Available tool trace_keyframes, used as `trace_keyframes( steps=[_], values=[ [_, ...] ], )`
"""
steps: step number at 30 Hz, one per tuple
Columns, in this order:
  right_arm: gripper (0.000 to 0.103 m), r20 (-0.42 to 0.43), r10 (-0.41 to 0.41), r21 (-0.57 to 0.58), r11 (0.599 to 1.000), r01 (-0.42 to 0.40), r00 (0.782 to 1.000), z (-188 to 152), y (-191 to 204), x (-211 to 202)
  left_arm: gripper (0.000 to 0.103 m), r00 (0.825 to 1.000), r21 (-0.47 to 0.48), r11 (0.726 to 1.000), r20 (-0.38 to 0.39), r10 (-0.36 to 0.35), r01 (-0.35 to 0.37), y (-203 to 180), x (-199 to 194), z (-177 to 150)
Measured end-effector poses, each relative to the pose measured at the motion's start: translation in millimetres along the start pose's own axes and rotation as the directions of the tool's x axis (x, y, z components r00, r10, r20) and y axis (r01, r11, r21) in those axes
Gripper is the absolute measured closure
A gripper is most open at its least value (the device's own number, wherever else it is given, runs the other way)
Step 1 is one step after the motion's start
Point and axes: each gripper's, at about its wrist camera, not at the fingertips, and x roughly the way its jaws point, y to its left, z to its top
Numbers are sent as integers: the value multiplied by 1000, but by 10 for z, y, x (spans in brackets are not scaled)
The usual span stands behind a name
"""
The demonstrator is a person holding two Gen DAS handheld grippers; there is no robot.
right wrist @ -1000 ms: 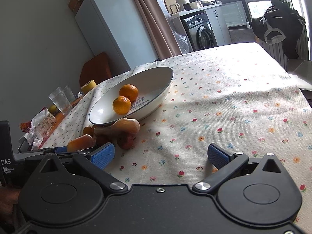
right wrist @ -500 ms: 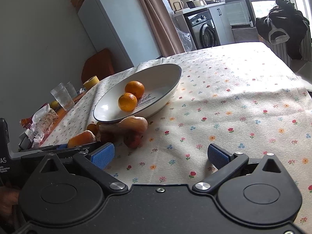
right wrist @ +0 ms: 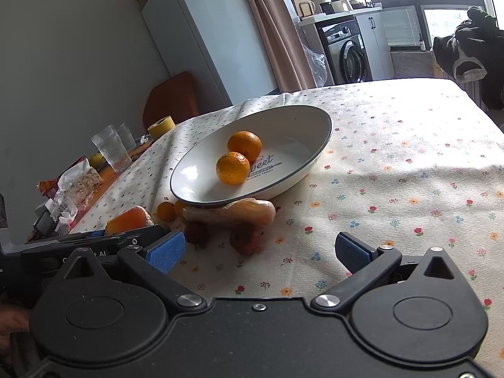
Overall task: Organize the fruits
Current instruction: 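Move the left gripper to the elongated orange bread roll and grasp it, then close the right gripper on the dark red plum while the left gripper holds the roll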
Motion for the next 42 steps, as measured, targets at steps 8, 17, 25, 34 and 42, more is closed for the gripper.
trace_keyframes(
  steps=[8,17,25,34,42],
  values=[
    [26,-33,5,-63,998,-7,999,23,150,174,34,1000,-26,1000,9,-1,1,101,-17,4],
    [77,-28,-60,-107,993,57,998,-5,171,245,34,1000,-37,999,7,17,-17,156,-25,-9],
    [80,-28,-49,-82,996,47,998,2,106,96,34,999,-43,999,36,3,-1,149,-125,11],
    [80,1,-50,-76,996,50,999,35,131,-49,34,998,-49,999,60,-3,6,147,-237,49],
    [80,40,-45,-93,994,49,998,138,180,-138,34,996,-49,999,85,-7,12,126,-314,117]
  ],
)
